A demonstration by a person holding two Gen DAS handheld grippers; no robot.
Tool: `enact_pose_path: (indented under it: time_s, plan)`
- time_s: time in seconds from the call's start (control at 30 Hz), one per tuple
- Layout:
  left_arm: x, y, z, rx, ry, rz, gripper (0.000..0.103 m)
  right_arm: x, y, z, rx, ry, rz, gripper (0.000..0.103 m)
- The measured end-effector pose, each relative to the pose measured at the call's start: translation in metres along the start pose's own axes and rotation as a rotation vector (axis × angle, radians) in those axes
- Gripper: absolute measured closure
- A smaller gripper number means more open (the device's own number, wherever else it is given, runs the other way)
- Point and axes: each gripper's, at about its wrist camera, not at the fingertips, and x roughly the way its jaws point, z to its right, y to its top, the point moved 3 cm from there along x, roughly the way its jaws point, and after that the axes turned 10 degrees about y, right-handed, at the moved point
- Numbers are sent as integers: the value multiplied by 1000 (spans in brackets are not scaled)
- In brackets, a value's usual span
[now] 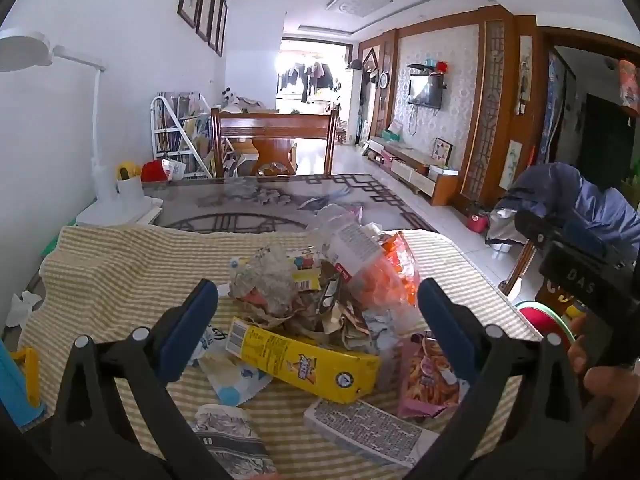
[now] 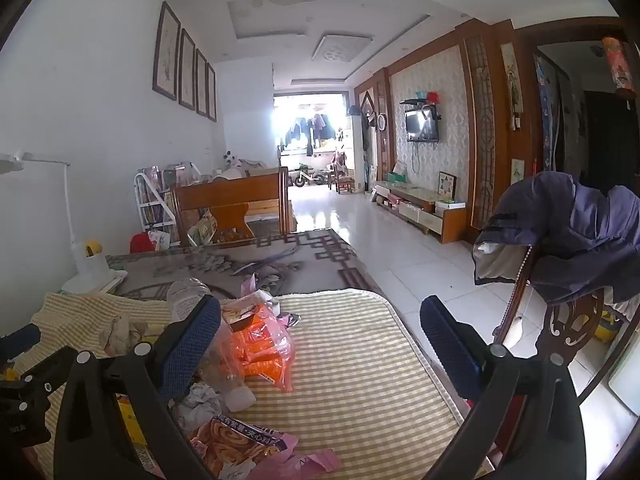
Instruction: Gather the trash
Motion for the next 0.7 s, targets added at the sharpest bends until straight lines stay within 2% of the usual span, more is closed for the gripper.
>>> enact_pose_path:
  time_s: [0.7]
  plan:
    - [5,-7,-6,-12,9,-20,5,1,0,5,5,2,-8,7]
